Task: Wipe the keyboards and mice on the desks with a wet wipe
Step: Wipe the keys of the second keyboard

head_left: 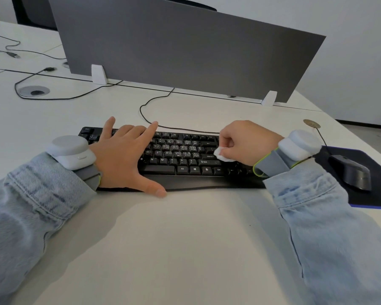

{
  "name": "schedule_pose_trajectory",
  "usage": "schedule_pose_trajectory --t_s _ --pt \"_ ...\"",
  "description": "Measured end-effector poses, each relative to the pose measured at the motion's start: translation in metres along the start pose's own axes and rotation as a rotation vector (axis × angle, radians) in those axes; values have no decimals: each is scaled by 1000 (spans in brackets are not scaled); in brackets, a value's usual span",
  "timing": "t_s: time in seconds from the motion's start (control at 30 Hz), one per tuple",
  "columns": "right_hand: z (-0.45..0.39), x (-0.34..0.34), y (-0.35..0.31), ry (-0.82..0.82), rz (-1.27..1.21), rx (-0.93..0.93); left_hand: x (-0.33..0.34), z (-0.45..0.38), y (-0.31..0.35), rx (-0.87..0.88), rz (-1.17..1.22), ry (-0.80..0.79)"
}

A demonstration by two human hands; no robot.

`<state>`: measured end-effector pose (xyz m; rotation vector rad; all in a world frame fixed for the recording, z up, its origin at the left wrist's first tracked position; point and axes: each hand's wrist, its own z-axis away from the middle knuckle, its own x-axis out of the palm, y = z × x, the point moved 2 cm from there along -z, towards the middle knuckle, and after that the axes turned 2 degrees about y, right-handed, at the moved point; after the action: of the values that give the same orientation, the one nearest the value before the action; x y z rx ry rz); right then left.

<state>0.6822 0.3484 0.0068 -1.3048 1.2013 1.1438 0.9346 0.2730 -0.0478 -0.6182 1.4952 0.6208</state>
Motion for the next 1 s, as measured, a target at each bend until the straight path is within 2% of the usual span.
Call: schedule_pose_trajectory --t_s 0.2,0.43,0.6,0.73,0.87,1.0 --pt "-2 3 -20 43 -131 -37 1 -1 0 0 -7 5" --pt "-11 6 -26 39 -84 4 1 -2 0 -4 -8 9" --pt "-4 0 -4 1 11 75 0 -1 2 -8 7 3" --pt "3 -5 -8 118 -188 -44 0 -1 1 -7 -1 1" --pt "3 7 -31 4 -188 -139 -1 -1 1 -6 1 -7" --pt "8 -1 -9 -90 -87 -45 -1 -1 1 -7 2 -5"
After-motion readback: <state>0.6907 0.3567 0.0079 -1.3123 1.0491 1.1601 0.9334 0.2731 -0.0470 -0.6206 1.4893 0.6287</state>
